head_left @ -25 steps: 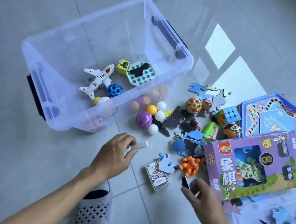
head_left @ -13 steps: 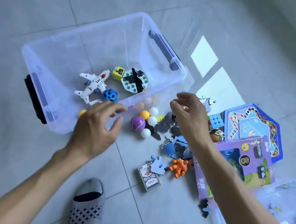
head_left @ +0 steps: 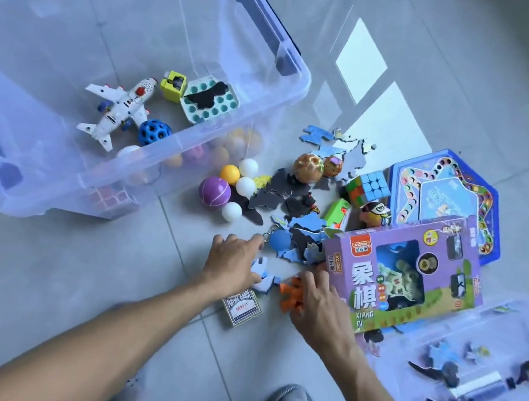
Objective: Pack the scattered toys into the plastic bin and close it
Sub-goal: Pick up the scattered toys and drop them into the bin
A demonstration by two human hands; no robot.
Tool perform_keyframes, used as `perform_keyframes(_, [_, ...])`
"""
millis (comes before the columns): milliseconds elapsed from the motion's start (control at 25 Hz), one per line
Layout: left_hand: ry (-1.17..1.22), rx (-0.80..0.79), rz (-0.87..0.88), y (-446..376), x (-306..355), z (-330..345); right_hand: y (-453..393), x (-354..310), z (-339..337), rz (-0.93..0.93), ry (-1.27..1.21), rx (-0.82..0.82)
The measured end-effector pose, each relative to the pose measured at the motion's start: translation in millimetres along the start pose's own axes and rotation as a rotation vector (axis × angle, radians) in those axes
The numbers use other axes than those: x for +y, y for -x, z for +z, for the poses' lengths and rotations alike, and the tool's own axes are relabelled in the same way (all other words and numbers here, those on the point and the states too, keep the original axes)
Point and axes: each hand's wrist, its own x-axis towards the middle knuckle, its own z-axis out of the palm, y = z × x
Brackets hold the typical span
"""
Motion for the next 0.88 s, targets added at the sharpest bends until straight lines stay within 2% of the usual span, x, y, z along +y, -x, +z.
perform_keyframes(80, [0.184, -0.018, -0.066, -3.7, -2.5, 1.6, 5.1, -1.6, 1.4, 0.046, -0.034, 0.019])
perform_keyframes(240, [0.42, -0.003, -0.006, 4.2, -1.4, -2.2, 12.9, 4.1, 3.5, 0.091, -0.281, -0.026])
perform_keyframes(360, [0.464, 0.064, 0.004, 18.4, -5.6, -18.8, 14.8, 9.0, -1.8, 0.168, -0.529, -0.084])
perform_keyframes(440, [0.604, 0.141, -0.003, 41.7, -9.1, -44.7, 21.9, 4.2, -12.7, 0.237, -0.812, -0.057])
perform_keyframes(520, [0.861, 0.299, 0.035, 80.6, -13.1, -92.7, 31.7, -11.7, -33.4, 0.303, -1.149, -0.028])
perform_keyframes(640, [1.234, 0.714, 0.052, 123.3, -34.3, -185.0, 33.8, -49.8, -76.7, 0.369, -1.526, -0.067])
perform_keyframes(720, [1.154, 0.92, -0.067, 122.6, -64.4, -225.0, 28.6, -83.0, -113.2, 0.31, -1.615, -0.071])
perform_keyframes(800, [0.843, 1.004, -0.238, 119.5, -80.8, -231.9, 19.7, -115.4, -159.3, 0.16, -1.668, -0.016])
perform_keyframes(880, [0.639, 1.058, -0.148, 124.6, -76.5, -209.7, 1.9, -138.6, -203.7, 0.034, -1.686, 0.047])
